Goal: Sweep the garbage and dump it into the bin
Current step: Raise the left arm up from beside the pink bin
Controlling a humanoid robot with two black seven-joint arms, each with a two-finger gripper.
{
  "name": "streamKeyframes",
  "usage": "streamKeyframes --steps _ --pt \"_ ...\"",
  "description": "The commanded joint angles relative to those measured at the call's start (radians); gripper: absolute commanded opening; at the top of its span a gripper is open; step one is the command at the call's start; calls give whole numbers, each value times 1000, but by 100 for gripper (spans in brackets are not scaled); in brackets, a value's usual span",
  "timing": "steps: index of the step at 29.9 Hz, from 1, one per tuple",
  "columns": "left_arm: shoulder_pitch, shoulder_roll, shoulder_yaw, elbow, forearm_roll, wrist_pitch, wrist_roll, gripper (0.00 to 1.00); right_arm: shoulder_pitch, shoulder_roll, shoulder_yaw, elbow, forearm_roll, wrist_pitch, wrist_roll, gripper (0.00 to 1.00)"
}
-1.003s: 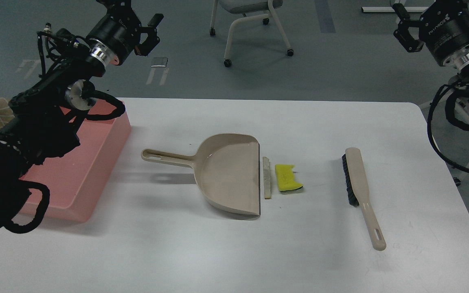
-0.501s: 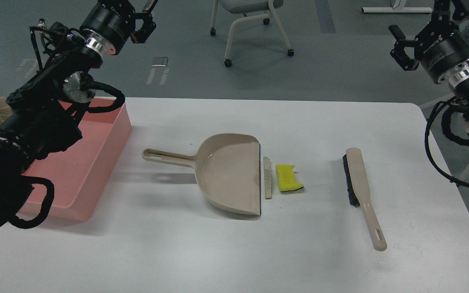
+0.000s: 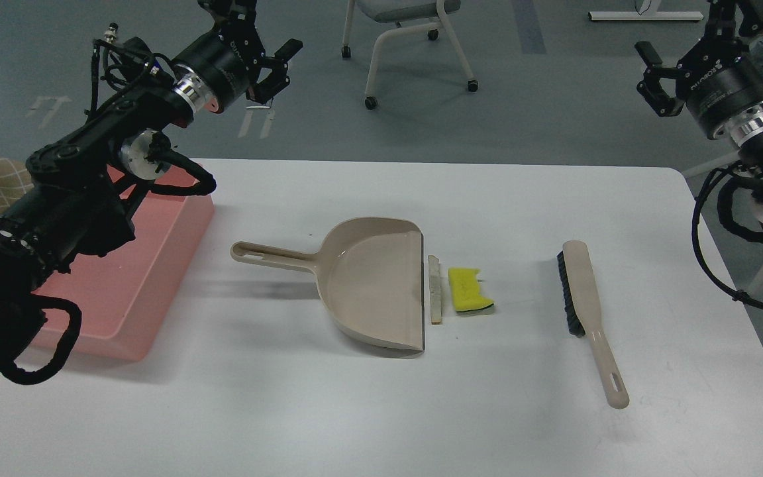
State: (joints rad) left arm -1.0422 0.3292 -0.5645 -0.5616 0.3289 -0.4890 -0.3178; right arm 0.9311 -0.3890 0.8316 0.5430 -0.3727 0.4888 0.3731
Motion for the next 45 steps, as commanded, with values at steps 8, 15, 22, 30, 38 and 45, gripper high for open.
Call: streamKeyframes --steps 8,15,22,30,38,45 --pt "7 10 8 -75 4 0 10 100 -2 -8 1 3 0 0 3 100" --pt "25 56 9 -170 5 30 11 100 3 -1 1 2 -2 0 3 100" --pt "34 65 -5 -172 2 35 10 100 9 -5 3 2 -2 0 3 100" --pt "42 65 -15 -176 -13 21 0 100 8 -8 1 3 -2 0 3 100" --pt "79 172 -8 -397 2 98 0 99 9 -11 3 3 -2 0 3 100" --pt "198 401 18 -777 25 217 10 99 6 -11 0 3 -3 0 3 100"
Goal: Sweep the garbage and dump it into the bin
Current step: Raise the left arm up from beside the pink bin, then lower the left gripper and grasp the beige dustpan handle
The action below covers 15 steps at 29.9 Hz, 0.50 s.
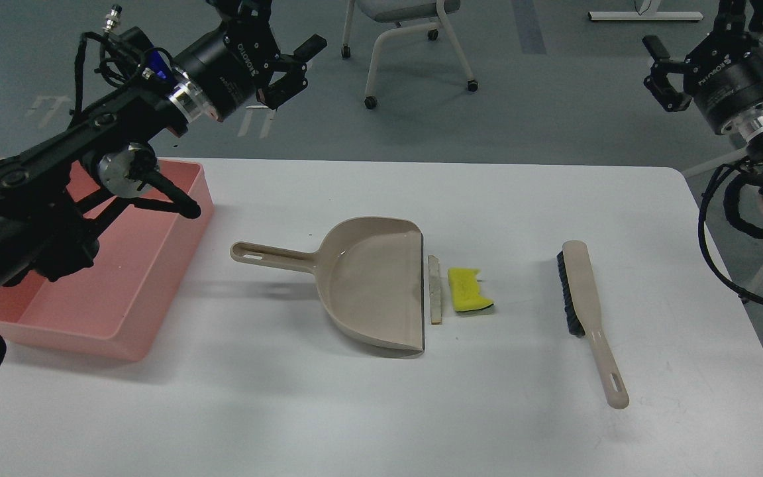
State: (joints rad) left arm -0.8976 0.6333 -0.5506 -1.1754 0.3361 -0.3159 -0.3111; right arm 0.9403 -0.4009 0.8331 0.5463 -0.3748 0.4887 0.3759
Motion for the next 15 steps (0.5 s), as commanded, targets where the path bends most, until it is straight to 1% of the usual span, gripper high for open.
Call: streamKeyframes --steps 1,2,4,6,8,10,14,15 --pt "66 118 5 -200 30 63 4 99 -3 0 -2 0 -1 0 0 100" --pt "80 140 5 -234 47 81 6 99 -3 0 -2 0 -1 0 0 100" --pt "143 201 3 -353 119 180 23 99 -3 0 -2 0 -1 0 0 100" --pt "187 244 1 -435 158 239 44 99 -3 2 -2 0 -1 0 0 100" --pt "213 273 1 -480 169 261 52 99 -3 4 -2 0 -1 0 0 100" --pt "270 305 1 -551 176 290 53 99 -5 7 -2 -2 -1 0 0 100" --pt "350 296 -2 -575 248 342 55 99 -9 11 -3 -2 -3 0 -2 100" --pt "385 283 0 -570 294 377 55 99 -11 11 -5 0 -3 0 0 100"
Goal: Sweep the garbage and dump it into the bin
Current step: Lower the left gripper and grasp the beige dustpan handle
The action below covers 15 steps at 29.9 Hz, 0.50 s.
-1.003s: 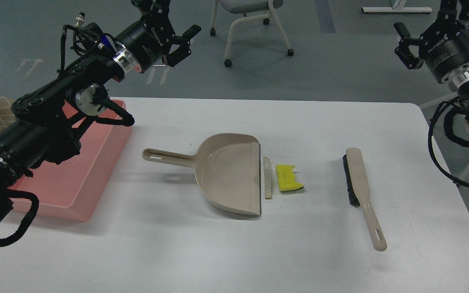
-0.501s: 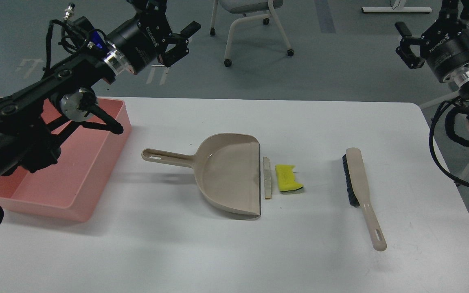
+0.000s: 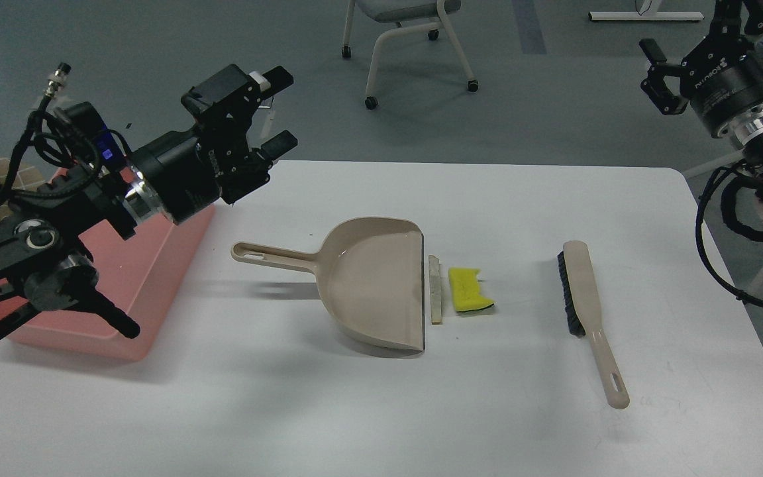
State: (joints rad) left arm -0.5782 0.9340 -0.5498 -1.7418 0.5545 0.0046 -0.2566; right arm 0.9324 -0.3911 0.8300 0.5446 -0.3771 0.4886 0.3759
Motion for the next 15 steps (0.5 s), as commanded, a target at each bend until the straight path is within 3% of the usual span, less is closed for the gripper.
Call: streamKeyframes --steps 1,3,15 --pt "87 -29 -1 -2 96 75 -1 99 -3 1 -2 1 0 0 0 100" --pt "168 -78 -2 4 175 132 -3 99 -4 -3 -2 0 -2 0 -2 100" --pt "337 -144 -22 39 263 176 -7 99 -12 -8 -2 0 0 0 -2 100"
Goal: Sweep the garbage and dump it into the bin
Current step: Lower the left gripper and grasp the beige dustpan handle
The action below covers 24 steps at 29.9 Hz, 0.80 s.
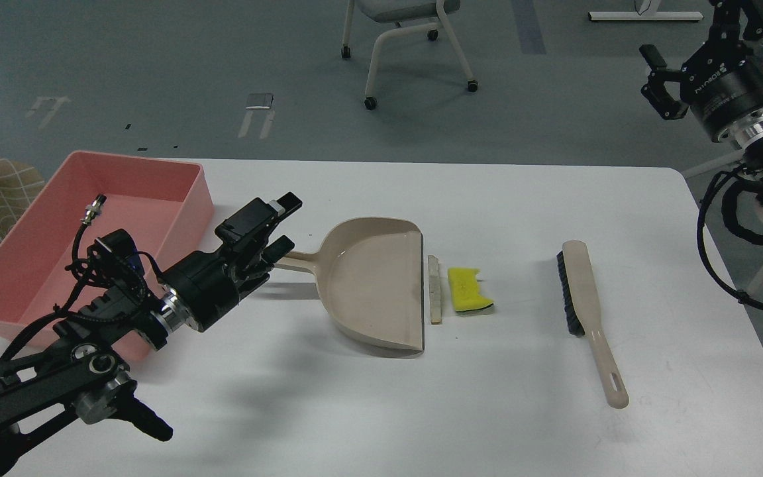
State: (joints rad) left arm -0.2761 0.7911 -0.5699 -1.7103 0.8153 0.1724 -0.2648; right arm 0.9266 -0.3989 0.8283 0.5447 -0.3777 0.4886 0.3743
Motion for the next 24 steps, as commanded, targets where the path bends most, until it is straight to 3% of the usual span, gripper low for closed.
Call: streamKeyframes --steps 1,8,24 --pt "43 -1 -4 9 2 10 1 99 -6 0 0 0 -1 0 0 100" --pt "110 -72 -30 73 30 30 2 99 -6 0 0 0 -1 0 0 100" --pt "112 -196 -44 244 36 72 -2 99 -12 -3 0 -2 -1 0 1 100"
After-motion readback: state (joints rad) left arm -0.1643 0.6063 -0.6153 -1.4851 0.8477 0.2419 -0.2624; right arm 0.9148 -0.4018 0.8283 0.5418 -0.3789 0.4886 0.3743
